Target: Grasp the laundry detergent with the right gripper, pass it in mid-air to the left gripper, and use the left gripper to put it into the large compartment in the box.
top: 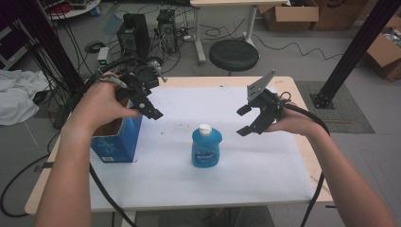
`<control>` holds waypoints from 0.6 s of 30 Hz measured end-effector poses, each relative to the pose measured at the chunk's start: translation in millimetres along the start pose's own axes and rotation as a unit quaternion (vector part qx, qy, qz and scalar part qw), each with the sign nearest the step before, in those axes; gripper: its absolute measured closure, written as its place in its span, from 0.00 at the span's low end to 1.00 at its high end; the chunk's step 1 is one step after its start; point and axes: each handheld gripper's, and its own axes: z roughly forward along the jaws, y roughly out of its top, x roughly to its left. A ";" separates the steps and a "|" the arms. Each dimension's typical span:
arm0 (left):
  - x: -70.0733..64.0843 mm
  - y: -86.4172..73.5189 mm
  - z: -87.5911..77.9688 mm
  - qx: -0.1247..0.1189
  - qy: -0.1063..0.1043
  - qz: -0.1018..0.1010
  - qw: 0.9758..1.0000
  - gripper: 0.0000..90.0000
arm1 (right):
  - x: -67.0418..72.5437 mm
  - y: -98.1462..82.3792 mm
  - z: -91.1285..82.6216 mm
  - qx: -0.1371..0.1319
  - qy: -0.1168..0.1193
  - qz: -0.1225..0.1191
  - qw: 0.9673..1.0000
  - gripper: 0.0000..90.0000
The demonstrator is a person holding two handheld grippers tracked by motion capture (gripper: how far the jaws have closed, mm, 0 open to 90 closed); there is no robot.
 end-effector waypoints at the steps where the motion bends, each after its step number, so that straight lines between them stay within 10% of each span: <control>1: 0.0 0.2 0.2 0.000 0.000 0.000 1.000 0.17 | 1.8 -0.7 3.4 0.000 0.001 -0.003 1.000 0.22; 18: -0.3 1.6 3.3 0.001 -0.006 0.003 1.000 0.18 | 9.2 -1.4 30.9 -0.020 0.023 -0.011 0.999 0.22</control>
